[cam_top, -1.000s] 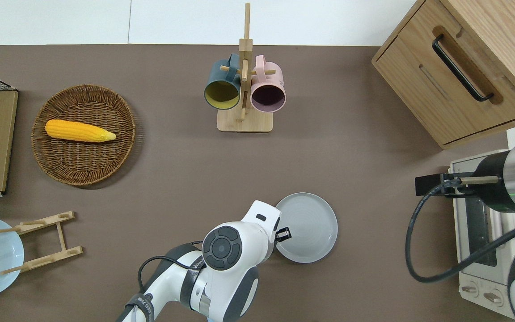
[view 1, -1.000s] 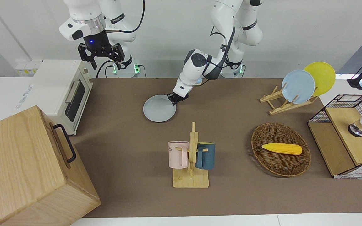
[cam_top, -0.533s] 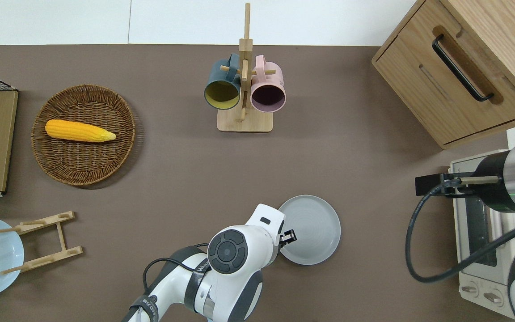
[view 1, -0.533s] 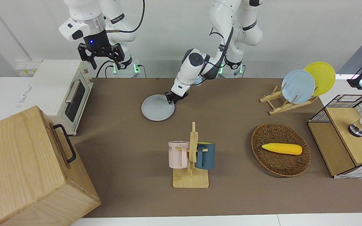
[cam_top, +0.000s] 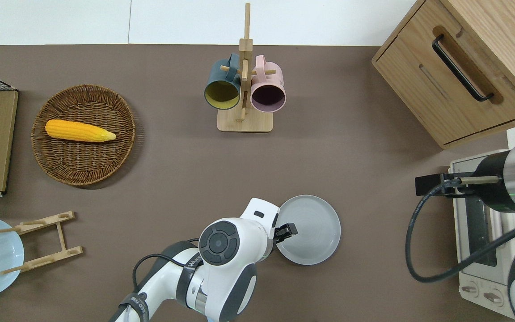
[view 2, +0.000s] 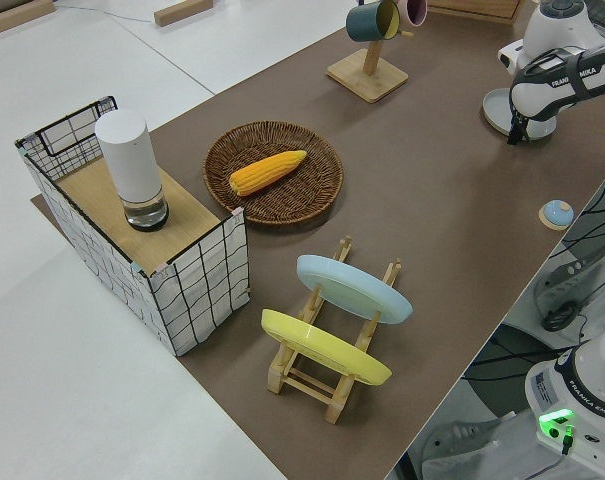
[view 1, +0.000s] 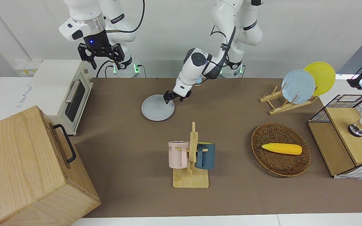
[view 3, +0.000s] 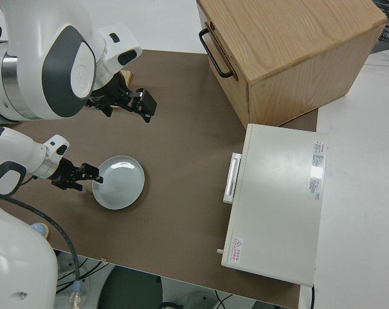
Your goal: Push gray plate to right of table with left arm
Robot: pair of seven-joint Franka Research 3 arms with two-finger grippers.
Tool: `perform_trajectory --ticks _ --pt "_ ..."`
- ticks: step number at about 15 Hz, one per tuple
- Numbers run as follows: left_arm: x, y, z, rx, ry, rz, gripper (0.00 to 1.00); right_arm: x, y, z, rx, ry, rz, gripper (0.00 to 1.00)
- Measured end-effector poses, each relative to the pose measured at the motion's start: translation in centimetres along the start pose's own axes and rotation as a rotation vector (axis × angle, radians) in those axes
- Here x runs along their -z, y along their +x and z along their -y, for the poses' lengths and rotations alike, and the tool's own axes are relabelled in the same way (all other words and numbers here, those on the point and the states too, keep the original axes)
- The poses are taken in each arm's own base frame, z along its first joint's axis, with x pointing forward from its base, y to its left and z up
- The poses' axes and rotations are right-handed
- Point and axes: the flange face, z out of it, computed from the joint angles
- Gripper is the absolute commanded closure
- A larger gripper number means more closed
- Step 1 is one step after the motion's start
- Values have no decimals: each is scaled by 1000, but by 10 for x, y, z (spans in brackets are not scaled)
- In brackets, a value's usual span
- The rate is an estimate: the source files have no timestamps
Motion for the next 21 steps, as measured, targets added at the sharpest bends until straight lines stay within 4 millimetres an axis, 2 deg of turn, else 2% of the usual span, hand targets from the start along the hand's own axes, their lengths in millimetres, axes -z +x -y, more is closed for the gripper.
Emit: perform_trajectory --ticks 2,5,8,11,15,18,21 --pt "18 12 7 -5 17 26 19 0 0 0 0 0 0 5" --pt "57 38 24 -27 41 75 17 0 0 0 0 0 0 5" --pt "117 74 43 -41 81 102 15 0 0 0 0 0 0 5" --pt "171 95 56 -49 134 87 13 0 0 0 0 0 0 5" --pt "212 116 77 -42 162 113 13 0 0 0 0 0 0 5" --pt "236 136 107 -87 239 95 13 0 0 0 0 0 0 5" --pt "268 142 130 -124 282 58 11 0 0 0 0 0 0 5"
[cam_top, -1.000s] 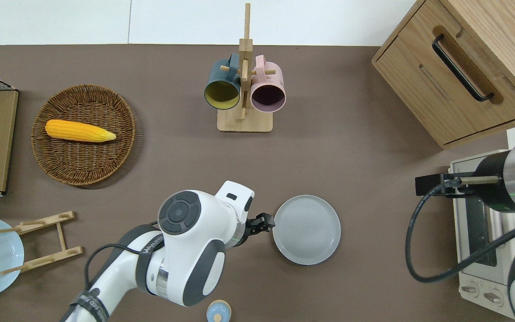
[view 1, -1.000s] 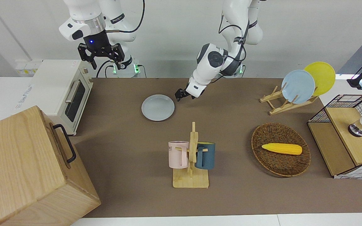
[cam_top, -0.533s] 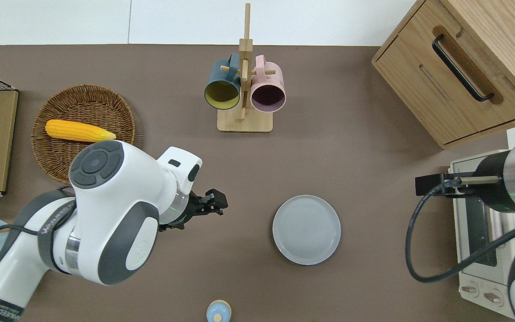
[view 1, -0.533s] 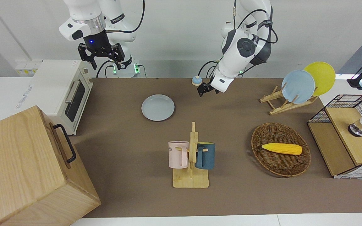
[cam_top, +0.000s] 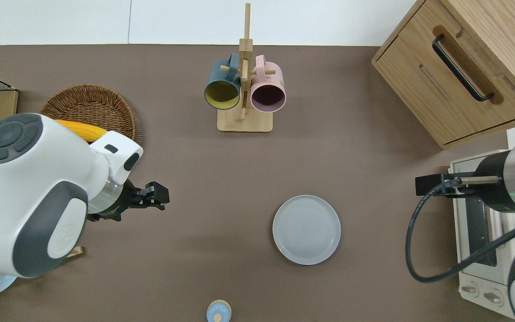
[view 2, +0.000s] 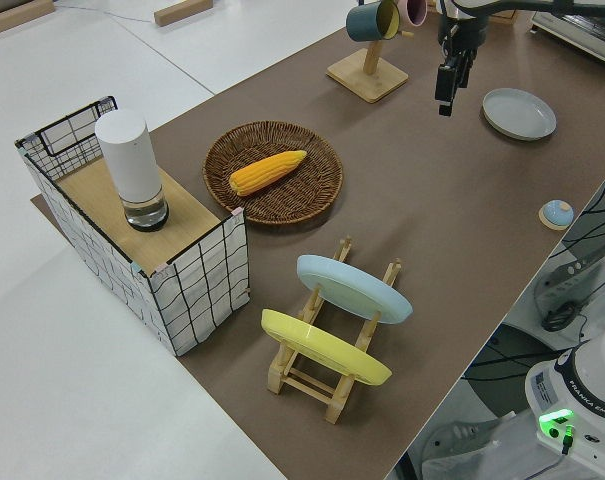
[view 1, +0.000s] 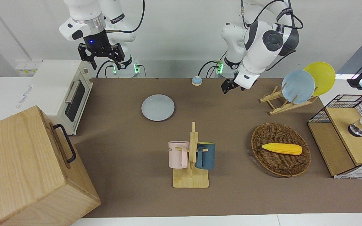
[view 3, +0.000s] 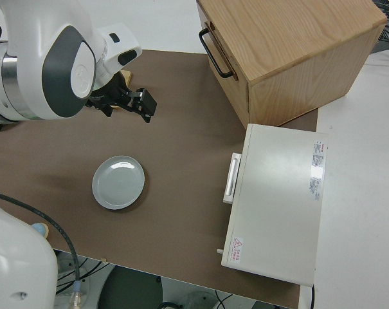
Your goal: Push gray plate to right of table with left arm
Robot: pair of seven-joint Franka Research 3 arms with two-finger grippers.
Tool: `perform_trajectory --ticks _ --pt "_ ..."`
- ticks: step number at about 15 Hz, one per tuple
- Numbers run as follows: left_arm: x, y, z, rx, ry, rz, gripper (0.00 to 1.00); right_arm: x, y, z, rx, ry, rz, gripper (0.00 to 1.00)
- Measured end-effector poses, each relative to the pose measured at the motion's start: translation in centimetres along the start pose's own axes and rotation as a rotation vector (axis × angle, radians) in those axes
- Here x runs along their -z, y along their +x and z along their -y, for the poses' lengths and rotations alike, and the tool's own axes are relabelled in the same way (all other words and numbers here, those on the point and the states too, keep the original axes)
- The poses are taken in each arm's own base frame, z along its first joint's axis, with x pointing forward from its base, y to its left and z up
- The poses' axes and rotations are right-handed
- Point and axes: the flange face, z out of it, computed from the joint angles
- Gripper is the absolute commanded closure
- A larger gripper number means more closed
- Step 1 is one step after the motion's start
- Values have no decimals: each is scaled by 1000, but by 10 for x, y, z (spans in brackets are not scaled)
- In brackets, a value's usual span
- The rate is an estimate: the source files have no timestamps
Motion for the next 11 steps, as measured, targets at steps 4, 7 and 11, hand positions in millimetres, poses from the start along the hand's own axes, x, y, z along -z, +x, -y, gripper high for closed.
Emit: perform_trajectory --ticks 4,7,11 --pt "66 -15 46 -17 26 -43 11 0 0 0 0 0 0 5" --pt "110 -19 67 -27 70 -116 11 0 0 0 0 0 0 5" --pt "126 -19 75 -17 60 -145 9 0 0 0 0 0 0 7"
